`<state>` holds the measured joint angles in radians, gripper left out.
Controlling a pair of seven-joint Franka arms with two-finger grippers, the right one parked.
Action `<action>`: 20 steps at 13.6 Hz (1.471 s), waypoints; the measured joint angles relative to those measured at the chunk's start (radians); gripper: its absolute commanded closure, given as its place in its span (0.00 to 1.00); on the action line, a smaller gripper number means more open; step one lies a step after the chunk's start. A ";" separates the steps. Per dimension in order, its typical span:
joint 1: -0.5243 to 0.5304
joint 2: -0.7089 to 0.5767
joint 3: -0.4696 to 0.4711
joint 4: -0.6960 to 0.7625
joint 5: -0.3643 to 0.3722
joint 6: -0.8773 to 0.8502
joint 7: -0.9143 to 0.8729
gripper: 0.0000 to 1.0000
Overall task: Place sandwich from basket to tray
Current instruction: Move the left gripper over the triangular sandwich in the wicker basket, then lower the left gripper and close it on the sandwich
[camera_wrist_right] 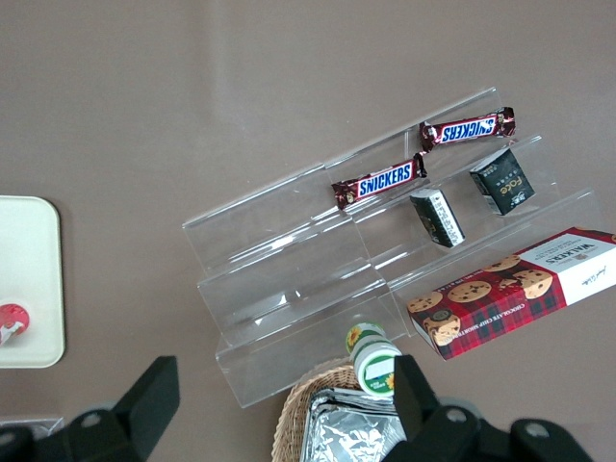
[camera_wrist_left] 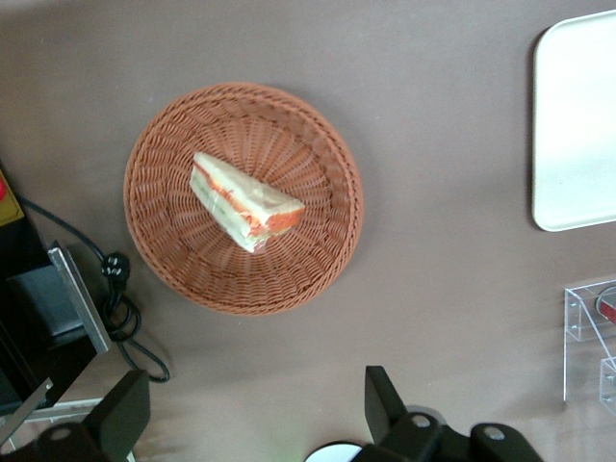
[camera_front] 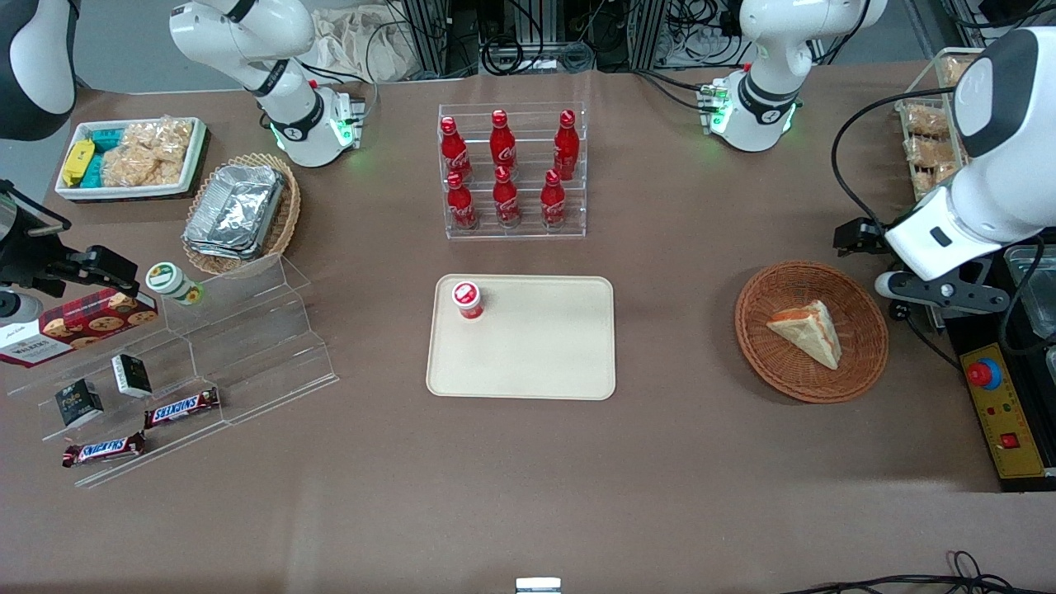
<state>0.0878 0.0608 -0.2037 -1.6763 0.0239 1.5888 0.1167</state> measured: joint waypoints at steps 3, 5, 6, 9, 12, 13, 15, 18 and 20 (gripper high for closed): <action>-0.030 0.006 0.036 0.005 0.000 -0.010 -0.010 0.00; -0.031 0.020 0.048 0.003 0.001 -0.014 -0.025 0.00; -0.031 0.030 0.060 -0.004 0.007 -0.013 -0.063 0.00; -0.029 0.053 0.124 -0.083 0.012 0.104 -0.295 0.00; -0.030 0.053 0.158 -0.241 0.012 0.325 -0.465 0.00; -0.029 0.053 0.166 -0.303 0.012 0.419 -0.540 0.00; -0.030 0.056 0.170 -0.432 0.012 0.620 -0.687 0.00; -0.033 0.076 0.170 -0.545 0.012 0.775 -0.830 0.00; -0.036 0.101 0.169 -0.552 0.012 0.781 -0.853 0.00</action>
<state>0.0515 0.1614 -0.0343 -2.2281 0.0364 2.3697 -0.7362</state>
